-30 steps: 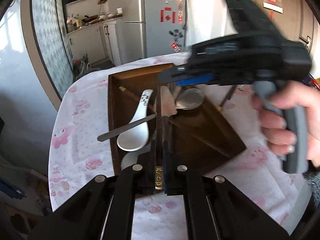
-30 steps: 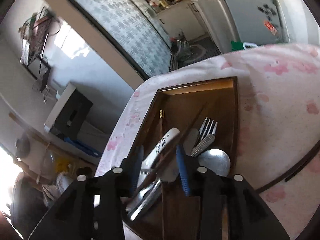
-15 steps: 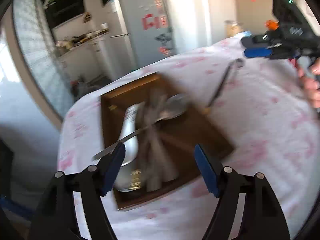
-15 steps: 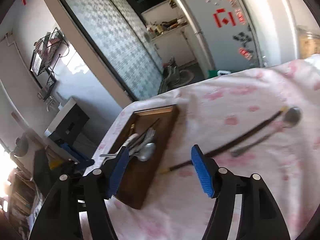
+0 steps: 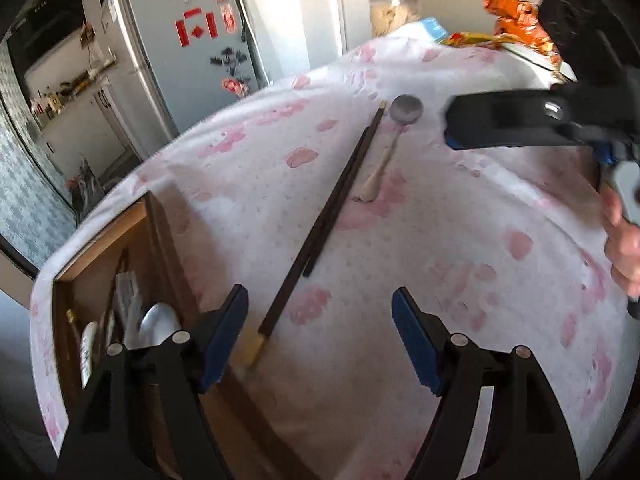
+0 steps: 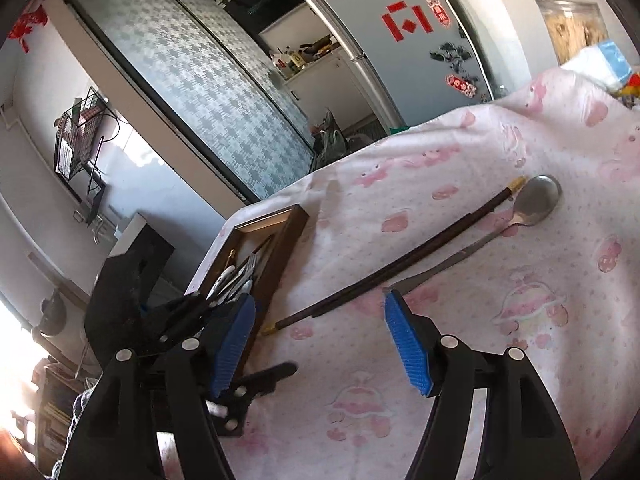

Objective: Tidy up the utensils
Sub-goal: 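Grasp another dark chopstick from the table with the left tool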

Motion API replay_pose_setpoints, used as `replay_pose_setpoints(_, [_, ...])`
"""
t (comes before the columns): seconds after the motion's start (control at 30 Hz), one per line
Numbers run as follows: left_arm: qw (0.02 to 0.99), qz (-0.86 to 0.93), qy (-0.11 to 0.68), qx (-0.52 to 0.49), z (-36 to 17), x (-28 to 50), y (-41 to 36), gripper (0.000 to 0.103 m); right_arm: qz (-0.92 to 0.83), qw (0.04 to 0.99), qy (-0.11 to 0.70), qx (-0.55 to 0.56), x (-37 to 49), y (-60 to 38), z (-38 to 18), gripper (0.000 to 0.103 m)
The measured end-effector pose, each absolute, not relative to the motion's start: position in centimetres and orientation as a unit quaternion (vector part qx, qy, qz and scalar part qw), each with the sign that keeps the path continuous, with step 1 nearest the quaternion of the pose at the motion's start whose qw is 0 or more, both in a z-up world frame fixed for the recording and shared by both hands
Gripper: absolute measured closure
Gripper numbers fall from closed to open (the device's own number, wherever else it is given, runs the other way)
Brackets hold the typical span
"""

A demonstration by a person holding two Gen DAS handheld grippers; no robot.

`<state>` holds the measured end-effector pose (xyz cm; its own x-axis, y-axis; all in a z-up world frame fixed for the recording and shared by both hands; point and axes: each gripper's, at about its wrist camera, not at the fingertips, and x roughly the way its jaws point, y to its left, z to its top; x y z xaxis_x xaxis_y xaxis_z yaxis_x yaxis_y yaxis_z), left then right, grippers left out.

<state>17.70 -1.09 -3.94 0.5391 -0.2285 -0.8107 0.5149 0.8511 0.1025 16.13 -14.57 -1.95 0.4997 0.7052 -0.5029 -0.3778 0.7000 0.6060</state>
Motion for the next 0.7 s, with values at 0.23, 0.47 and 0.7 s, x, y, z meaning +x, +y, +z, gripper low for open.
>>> replay_pose_setpoints(0.23, [0.844, -0.200, 0.485, 0.111, -5.8, 21.1, 0.1, 0.029, 0.335, 0.828, 0.387, 0.226, 17.3, -15.3, -2.5, 0.034])
replay_pose_setpoints(0.47, [0.837, -0.188, 0.501, 0.117, -5.4, 20.7, -1.0, 0.066, 0.328, 0.824, 0.388, 0.252, 18.0, -15.9, -3.2, 0.034])
replay_pose_setpoints(0.7, [0.843, -0.182, 0.487, 0.137, -5.3, 19.1, -1.8, 0.096, 0.313, 0.818, 0.402, 0.268, 18.8, -16.2, -3.9, 0.034])
